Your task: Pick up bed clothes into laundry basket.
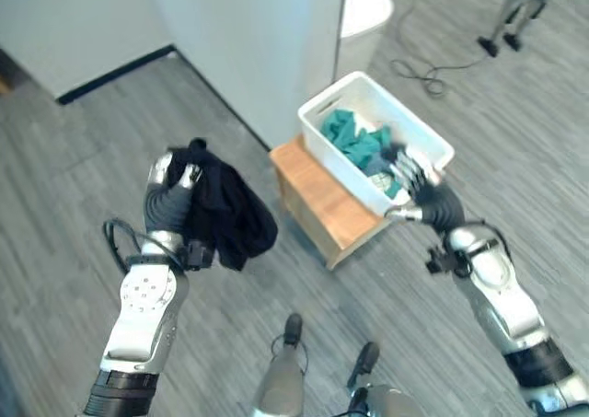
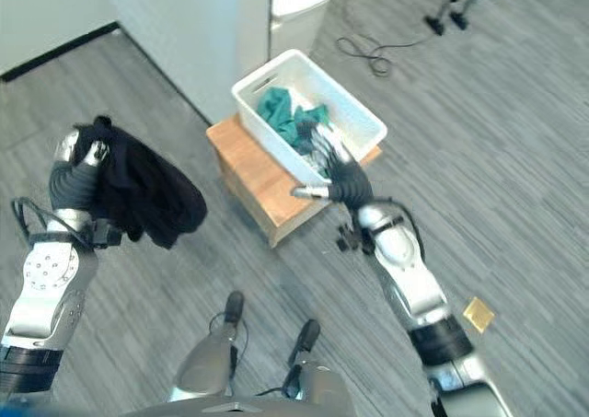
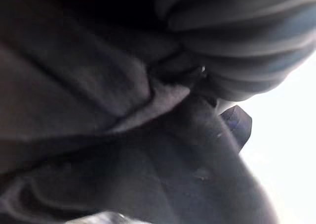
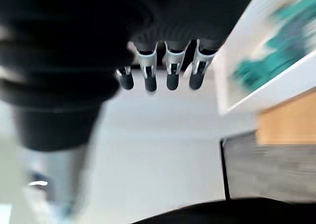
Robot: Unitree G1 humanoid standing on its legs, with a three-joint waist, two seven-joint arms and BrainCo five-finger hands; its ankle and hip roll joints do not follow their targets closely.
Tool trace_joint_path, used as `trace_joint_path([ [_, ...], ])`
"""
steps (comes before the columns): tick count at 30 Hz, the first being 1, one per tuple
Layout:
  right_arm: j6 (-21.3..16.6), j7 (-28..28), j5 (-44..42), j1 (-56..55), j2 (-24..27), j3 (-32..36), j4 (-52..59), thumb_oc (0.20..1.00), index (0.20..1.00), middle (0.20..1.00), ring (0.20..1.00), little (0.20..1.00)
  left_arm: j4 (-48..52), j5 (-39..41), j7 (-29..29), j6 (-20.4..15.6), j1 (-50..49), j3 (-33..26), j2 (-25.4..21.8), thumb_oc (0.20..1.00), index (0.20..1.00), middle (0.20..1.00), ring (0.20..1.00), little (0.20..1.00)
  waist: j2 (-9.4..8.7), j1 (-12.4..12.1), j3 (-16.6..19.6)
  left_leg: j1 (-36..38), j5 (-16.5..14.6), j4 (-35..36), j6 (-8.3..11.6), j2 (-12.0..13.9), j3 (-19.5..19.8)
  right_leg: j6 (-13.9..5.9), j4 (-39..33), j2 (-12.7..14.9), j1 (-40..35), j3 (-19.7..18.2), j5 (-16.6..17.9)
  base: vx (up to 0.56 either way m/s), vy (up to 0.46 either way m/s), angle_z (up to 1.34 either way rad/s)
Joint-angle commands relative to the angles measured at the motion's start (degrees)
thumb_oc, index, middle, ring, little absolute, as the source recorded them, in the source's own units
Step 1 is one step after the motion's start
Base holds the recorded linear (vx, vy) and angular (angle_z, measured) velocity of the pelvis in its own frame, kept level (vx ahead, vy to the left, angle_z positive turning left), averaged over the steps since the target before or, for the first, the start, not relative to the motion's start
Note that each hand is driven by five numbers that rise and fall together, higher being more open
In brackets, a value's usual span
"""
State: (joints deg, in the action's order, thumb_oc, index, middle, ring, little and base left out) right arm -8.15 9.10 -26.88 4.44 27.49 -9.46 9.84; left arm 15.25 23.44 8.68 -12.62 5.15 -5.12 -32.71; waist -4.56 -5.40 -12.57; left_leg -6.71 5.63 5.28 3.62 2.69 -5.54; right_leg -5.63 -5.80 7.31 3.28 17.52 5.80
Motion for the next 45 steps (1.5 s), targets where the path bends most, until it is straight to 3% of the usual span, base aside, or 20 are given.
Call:
trace_joint_path([
  [1, -4.8, -0.4, 0.9, 2.6, 0.8, 3.7, -3.2, 1.000, 1.000, 1.000, 1.000, 1.000, -1.7, -0.5, 1.8, -6.9, 2.8, -2.9, -0.9, 0.200, 0.200, 0.200, 0.200, 0.200, -0.67, 1.1, 6.7, 4.1, -5.1, -0.6, 0.07, 0.6, -0.6, -3.24, 0.8, 1.1, -2.6, 1.2, -4.5, 0.02, 0.024, -0.34],
  [5, -4.2, 0.3, 0.1, -1.4, -0.8, 5.9, -4.4, 1.000, 1.000, 1.000, 1.000, 1.000, -0.8, -0.6, 2.8, -7.9, 7.6, -3.2, -2.4, 0.200, 0.200, 0.200, 0.200, 0.200, 0.12, 4.2, 8.5, 5.8, -5.3, -0.3, 0.12, 0.8, -2.2, -3.32, 0.8, 1.1, -3.1, -0.4, -4.5, 0.03, 0.027, -0.25],
  [8, -4.0, -0.8, 5.0, -2.4, 1.5, 7.4, -5.5, 1.000, 1.000, 1.000, 1.000, 1.000, -1.2, -1.0, 3.0, -8.3, 11.4, -2.9, -5.2, 0.200, 0.200, 0.200, 0.200, 0.200, 0.80, 6.2, 9.6, 6.7, -5.9, -0.3, 0.27, 0.9, -3.4, -3.53, 0.8, 1.0, -3.3, -1.4, -4.5, 0.01, 0.026, -0.22],
  [15, -4.7, -2.6, 7.9, -1.7, 1.5, 8.7, -5.4, 1.000, 1.000, 1.000, 1.000, 1.000, -4.8, 1.7, 3.2, -9.7, 16.0, -2.3, -8.6, 0.200, 0.200, 0.200, 0.200, 0.200, 1.48, 8.3, 10.4, 7.1, -5.6, -0.3, 0.25, 1.0, -5.0, -3.76, 0.8, 0.9, -2.7, -3.0, -3.8, 0.00, 0.014, -0.17],
  [18, -5.1, -5.6, 12.1, -0.2, 0.6, 7.6, -6.5, 1.000, 1.000, 1.000, 1.000, 1.000, -10.9, 4.7, 4.2, -9.8, 23.8, 1.9, -12.4, 0.200, 0.200, 0.200, 0.200, 0.200, 2.22, 10.0, 11.0, 7.3, -5.5, -0.3, 0.28, 1.0, -5.4, -3.89, 0.8, 0.8, -2.7, -3.8, -3.6, 0.00, 0.003, -0.04],
  [22, -4.7, -5.9, 12.8, 0.3, -0.5, 5.5, -7.1, 1.000, 1.000, 1.000, 1.000, 1.000, -13.2, 7.8, 3.2, -9.3, 28.3, 5.8, -14.0, 0.200, 0.200, 0.200, 0.200, 0.200, 2.65, 10.8, 11.2, 7.4, -5.4, -0.3, 0.29, 1.0, -5.7, -4.00, 0.8, 0.7, -2.7, -4.1, -3.4, 0.00, 0.002, -0.06],
  [30, -2.3, -6.7, 15.6, 5.5, -1.3, -1.3, -9.4, 1.000, 1.000, 1.000, 1.000, 1.000, -14.2, 11.5, 0.3, -8.2, 38.7, 16.1, -17.1, 0.200, 0.200, 0.200, 0.200, 0.200, 2.86, 10.6, 11.5, 7.4, -5.1, -0.3, 0.34, 0.7, -5.7, -4.29, 0.8, 0.9, -2.9, -4.1, -3.0, 0.00, 0.000, 0.00],
  [33, -1.0, -7.2, 14.8, 11.6, -3.8, -7.1, -10.3, 1.000, 1.000, 1.000, 1.000, 1.000, -13.8, 12.7, 0.5, -8.2, 43.3, 20.4, -15.9, 0.200, 0.200, 0.200, 0.200, 0.200, 2.93, 9.9, 11.4, 7.4, -5.0, -0.3, 0.29, 0.6, -5.6, -4.26, 0.8, 1.0, -2.9, -4.2, -2.8, 0.00, 0.000, 0.00],
  [34, -0.2, -7.3, 9.4, 16.8, -8.4, -12.2, -14.9, 1.000, 1.000, 1.000, 1.000, 1.000, -12.8, 13.3, 0.8, -8.3, 44.9, 22.6, -13.8, 0.200, 0.200, 0.200, 0.200, 0.200, 2.83, 8.9, 11.3, 7.3, -4.9, -0.3, 0.29, 0.5, -5.5, -4.13, 0.8, 1.1, -2.9, -4.1, -2.8, 0.00, 0.000, 0.00],
  [35, -0.4, -7.3, 9.3, 17.1, -8.5, -12.3, -15.3, 1.000, 1.000, 1.000, 1.000, 1.000, -12.8, 13.2, 0.9, -8.3, 45.0, 22.7, -13.9, 0.200, 0.200, 0.200, 0.200, 0.200, 2.74, 9.0, 11.2, 7.3, -4.8, -0.3, 0.29, 0.5, -5.5, -4.12, 0.8, 1.1, -2.9, -4.1, -2.8, -0.02, 0.000, -0.04],
  [37, 1.5, -9.2, 15.1, 28.9, -8.6, -17.6, -16.9, 1.000, 1.000, 1.000, 1.000, 1.000, -10.6, 13.4, 1.1, -8.5, 47.8, 24.1, -13.0, 0.200, 0.200, 0.200, 0.200, 0.200, 2.39, 7.9, 11.1, 7.0, -4.6, -0.3, 0.49, 0.6, -5.3, -3.89, 0.8, 1.1, -2.8, -4.2, -2.6, -0.02, 0.003, 0.07],
  [40, 1.5, -9.0, 14.0, 33.5, -11.8, -20.5, -17.0, 1.000, 1.000, 1.000, 1.000, 1.000, -11.3, 13.2, 1.8, -8.4, 49.1, 25.3, -9.5, 0.200, 0.200, 0.200, 0.200, 0.200, 2.15, 7.3, 11.1, 6.8, -4.5, -0.3, 0.43, 0.6, -5.0, -3.73, 0.8, 1.1, -2.7, -3.9, -2.7, -0.01, -0.001, 0.15],
  [45, 1.4, -9.5, 13.3, 37.5, -13.2, -22.1, -16.3, 1.000, 1.000, 1.000, 1.000, 1.000, -10.8, 12.2, 1.8, -8.4, 49.1, 25.2, -8.8, 0.200, 0.200, 0.200, 0.200, 0.200, 1.74, 6.9, 10.8, 6.7, -4.6, -0.3, 0.40, 0.6, -4.8, -3.58, 0.8, 1.2, -2.8, -3.8, -2.8, 0.00, -0.002, 0.08],
])
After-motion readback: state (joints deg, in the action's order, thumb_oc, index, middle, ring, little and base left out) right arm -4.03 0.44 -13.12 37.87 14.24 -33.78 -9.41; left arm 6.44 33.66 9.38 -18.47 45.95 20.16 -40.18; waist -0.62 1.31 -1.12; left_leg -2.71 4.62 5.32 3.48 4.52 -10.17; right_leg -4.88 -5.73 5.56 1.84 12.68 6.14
